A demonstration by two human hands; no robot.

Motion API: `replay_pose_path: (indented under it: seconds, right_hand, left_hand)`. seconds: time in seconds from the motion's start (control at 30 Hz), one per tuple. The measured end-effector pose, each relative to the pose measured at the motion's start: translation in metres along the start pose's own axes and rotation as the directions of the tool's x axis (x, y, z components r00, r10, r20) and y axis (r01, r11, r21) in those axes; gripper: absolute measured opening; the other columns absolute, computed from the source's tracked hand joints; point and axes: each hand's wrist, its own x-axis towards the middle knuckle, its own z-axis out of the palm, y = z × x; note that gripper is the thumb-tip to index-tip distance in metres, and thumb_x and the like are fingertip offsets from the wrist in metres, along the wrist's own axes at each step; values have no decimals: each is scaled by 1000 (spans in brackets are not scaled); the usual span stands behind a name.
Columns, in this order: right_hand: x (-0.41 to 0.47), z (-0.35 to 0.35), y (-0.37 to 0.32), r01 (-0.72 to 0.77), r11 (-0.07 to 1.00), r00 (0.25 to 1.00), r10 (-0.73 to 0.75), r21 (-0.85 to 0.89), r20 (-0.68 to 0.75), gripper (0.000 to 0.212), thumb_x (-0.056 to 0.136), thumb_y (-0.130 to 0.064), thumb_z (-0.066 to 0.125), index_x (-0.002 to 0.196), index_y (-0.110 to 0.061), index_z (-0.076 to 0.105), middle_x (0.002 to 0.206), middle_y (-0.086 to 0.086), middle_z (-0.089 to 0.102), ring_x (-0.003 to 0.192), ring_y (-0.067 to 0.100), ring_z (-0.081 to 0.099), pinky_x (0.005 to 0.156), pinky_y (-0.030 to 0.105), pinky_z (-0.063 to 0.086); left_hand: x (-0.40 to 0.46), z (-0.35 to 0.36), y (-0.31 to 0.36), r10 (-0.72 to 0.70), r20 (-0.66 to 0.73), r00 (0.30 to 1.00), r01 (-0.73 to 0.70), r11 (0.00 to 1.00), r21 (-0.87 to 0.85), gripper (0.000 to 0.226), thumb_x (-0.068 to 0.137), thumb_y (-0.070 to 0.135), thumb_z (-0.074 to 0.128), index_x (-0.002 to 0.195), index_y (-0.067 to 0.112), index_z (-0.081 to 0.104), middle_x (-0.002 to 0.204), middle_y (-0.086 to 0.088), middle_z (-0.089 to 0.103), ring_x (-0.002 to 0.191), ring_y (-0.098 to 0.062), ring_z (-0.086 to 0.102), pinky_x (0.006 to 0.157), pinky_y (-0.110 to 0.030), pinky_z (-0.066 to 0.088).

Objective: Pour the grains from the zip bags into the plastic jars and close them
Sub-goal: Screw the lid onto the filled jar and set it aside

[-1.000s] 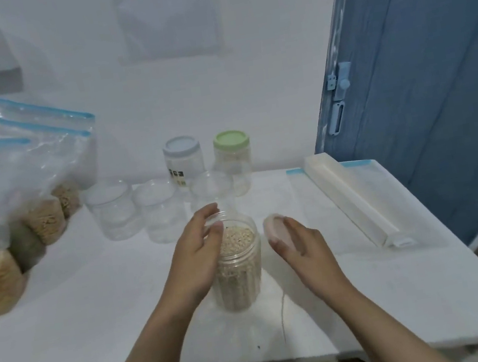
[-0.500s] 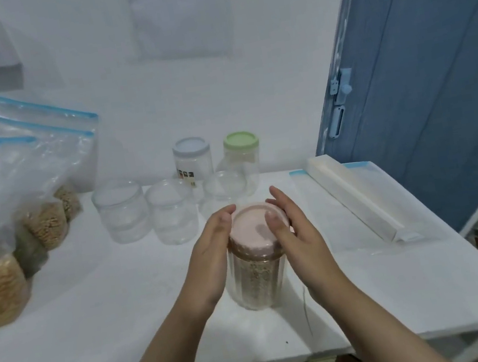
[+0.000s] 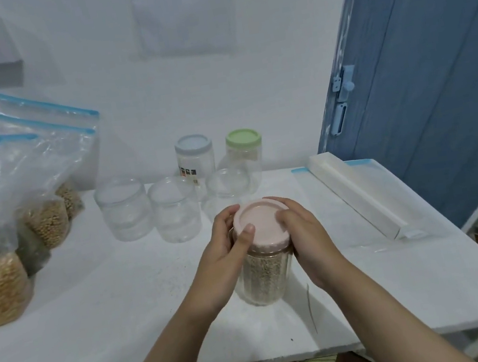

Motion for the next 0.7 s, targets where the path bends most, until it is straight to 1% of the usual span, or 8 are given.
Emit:
replay_pose_path:
  seconds: [0.17, 0.23, 0.3, 0.4, 0.5, 0.57, 0.63, 0.7]
  right_hand:
    - [8, -1, 1, -26, 1000, 999, 26, 16, 31, 34, 93, -13, 43, 108, -26, 71, 107, -1, 72, 101, 18, 64, 75, 31, 50]
    - [8, -1, 6, -32, 999, 999, 31, 42, 11, 22, 89, -25, 52, 103, -25, 69, 104, -2, 71, 96, 18, 64, 75, 34, 47]
    - [8, 1, 11, -37, 991, 999, 42, 130, -33, 24, 82, -39, 58, 99, -23, 66, 100, -3, 68, 95, 17, 61, 79, 37, 44]
    - [9, 2, 15, -19, 987, 997, 31, 161, -68, 24, 95, -43, 54, 102, -24, 66, 104, -4, 67, 100, 15, 61, 82, 36, 45]
    - [8, 2, 14, 5, 989, 999, 3, 145, -52, 29, 100, -41, 47, 101, -24, 69, 109, -2, 70, 101, 18, 64, 83, 37, 47]
    - [7, 2, 14, 0, 981, 997, 16, 193, -78, 22, 100, -36, 49, 95, -22, 65, 96, -6, 68, 94, 17, 61, 80, 37, 45]
    - [7, 3, 14, 0, 980, 995, 20, 200, -100, 13, 98, -31, 51, 93, -22, 60, 89, -7, 62, 90, 15, 57, 77, 36, 41]
    - [6, 4, 17, 15, 985, 997, -1, 172, -82, 12, 95, -28, 52, 98, -24, 63, 95, -6, 67, 91, 16, 61, 76, 35, 45]
  left_hand:
    - [1, -1, 0, -16, 10, 1000, 16, 1000, 3, 46, 87, 52, 51, 132, 47, 42, 112, 31, 61, 108, 15, 56, 86, -8, 44]
    - [2, 0, -1, -21, -7, 1000, 21, 1000, 4, 40, 93, 49, 48, 133, 47, 44, 114, 32, 61, 110, 15, 55, 88, -9, 44]
    - [3, -1, -3, -28, -46, 999, 27, 1000, -13, 40, 93, 55, 43, 133, 50, 46, 121, 32, 58, 116, 14, 51, 97, -13, 40]
    - [1, -1, -4, -24, -38, 999, 22, 999, -41, 48, 85, 63, 42, 131, 51, 46, 129, 29, 53, 120, 13, 47, 100, -15, 37]
    - [3, -2, -7, -38, -43, 998, 36, 998, -53, 34, 94, 41, 54, 127, 36, 48, 127, 18, 58, 117, 6, 54, 95, -17, 43]
    - [4, -2, -7, -37, -52, 998, 35, 998, -51, 26, 98, 27, 54, 123, 32, 51, 124, 14, 61, 111, 7, 57, 90, -16, 45]
    - [6, 0, -6, -30, -56, 998, 27, 998, -49, 24, 100, 23, 51, 122, 30, 52, 119, 13, 62, 104, 9, 58, 82, -9, 44]
    - [7, 1, -4, -23, -70, 997, 19, 998, -53, 24, 102, 20, 47, 123, 28, 53, 116, 14, 62, 98, 11, 59, 77, -4, 43]
